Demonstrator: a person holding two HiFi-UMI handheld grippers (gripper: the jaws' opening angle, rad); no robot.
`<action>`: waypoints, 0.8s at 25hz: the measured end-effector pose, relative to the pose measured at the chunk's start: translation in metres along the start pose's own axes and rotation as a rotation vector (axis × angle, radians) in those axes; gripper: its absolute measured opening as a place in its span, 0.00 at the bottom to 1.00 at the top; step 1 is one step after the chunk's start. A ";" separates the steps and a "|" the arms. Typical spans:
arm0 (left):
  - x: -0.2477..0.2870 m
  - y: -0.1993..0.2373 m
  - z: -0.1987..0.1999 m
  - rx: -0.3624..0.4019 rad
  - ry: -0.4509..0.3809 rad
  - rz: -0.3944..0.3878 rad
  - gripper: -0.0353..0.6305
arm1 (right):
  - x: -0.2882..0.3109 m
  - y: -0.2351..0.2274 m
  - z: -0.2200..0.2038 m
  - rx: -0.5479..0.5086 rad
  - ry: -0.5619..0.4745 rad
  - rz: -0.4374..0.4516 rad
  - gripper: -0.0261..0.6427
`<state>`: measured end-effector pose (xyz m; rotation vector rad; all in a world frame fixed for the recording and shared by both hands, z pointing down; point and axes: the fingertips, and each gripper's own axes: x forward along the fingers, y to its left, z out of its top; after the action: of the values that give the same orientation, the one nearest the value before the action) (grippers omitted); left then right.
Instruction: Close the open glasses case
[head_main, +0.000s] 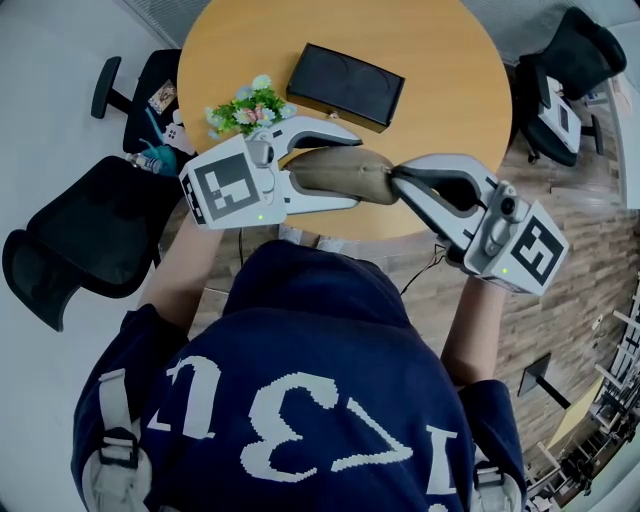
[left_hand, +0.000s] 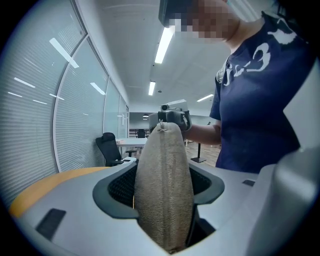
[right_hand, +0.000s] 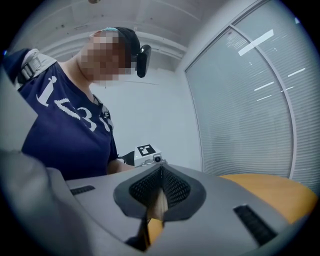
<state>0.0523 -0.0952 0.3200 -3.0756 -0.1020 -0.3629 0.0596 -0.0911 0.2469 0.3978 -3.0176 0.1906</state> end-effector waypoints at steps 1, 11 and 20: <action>0.000 -0.001 0.002 -0.002 -0.009 -0.002 0.48 | -0.002 0.001 0.000 -0.004 -0.009 0.006 0.08; 0.001 -0.011 0.013 -0.103 -0.097 -0.068 0.47 | -0.015 0.008 0.001 0.041 -0.018 0.078 0.07; -0.006 -0.005 0.018 -0.167 -0.185 -0.085 0.47 | -0.028 0.004 -0.008 0.108 -0.004 0.090 0.07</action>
<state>0.0507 -0.0899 0.3012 -3.2718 -0.2195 -0.0933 0.0863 -0.0790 0.2511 0.2710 -3.0398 0.3616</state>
